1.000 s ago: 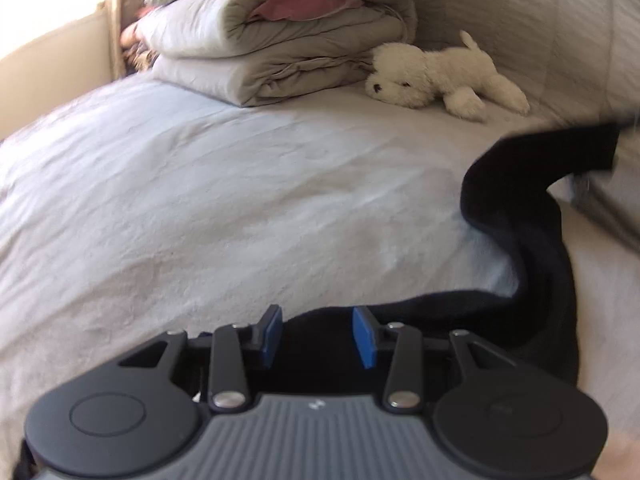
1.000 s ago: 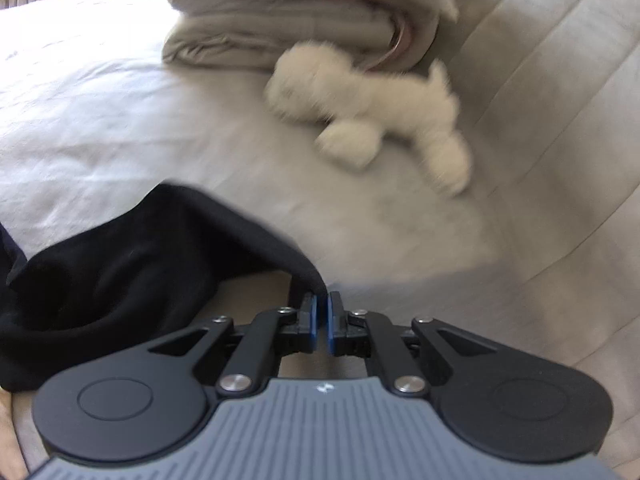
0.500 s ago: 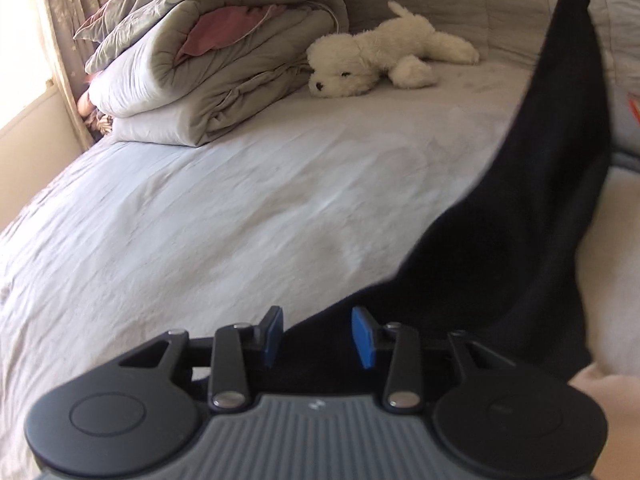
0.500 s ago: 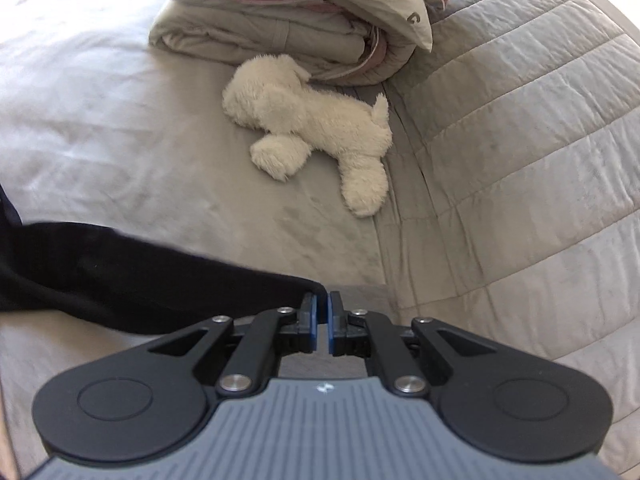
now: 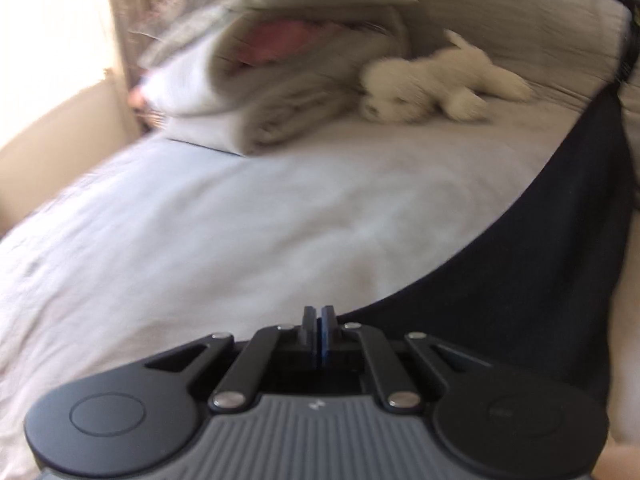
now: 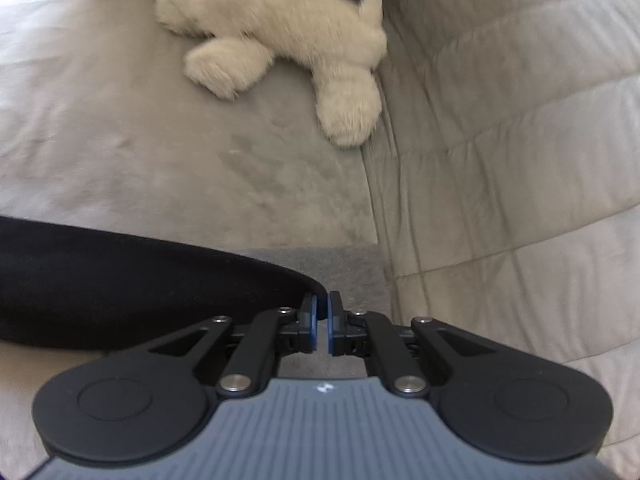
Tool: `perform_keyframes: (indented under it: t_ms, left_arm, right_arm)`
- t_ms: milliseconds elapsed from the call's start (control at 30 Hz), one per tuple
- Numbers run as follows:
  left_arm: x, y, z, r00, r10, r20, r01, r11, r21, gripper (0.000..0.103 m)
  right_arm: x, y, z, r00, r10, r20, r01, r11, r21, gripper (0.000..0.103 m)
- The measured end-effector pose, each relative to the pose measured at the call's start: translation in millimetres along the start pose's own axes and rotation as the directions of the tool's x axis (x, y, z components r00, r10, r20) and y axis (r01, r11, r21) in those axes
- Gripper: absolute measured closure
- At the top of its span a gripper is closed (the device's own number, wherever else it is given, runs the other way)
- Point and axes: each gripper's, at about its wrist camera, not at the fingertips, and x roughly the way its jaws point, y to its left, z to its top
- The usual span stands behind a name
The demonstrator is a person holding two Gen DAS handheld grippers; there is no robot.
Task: Fold clothes
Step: 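Lay the black sleeve onto the grey cloth with the right gripper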
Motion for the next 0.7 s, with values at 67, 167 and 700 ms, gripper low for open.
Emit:
perform_keyframes:
  t_ms: [67, 167, 700]
  left_arm:
    - [5, -3, 2, 0.999, 0.023, -0.023, -0.024, 1.000, -0.006, 0.101]
    - [16, -14, 3, 0.996, 0.046, -0.076, -0.044, 0.999, 0.024, 0.100]
    - [-43, -78, 5, 0.969, -0.244, 0.033, 0.242, 0.969, 0.051, 0.094]
  right_arm:
    - [10, 0, 3, 1.000, 0.009, 0.013, -0.009, 1.000, 0.020, 0.099]
    - [16, 5, 7, 0.998, 0.016, 0.065, -0.018, 0.999, 0.030, 0.098]
    - [39, -11, -8, 0.934, 0.356, 0.027, -0.357, 0.928, 0.111, 0.060]
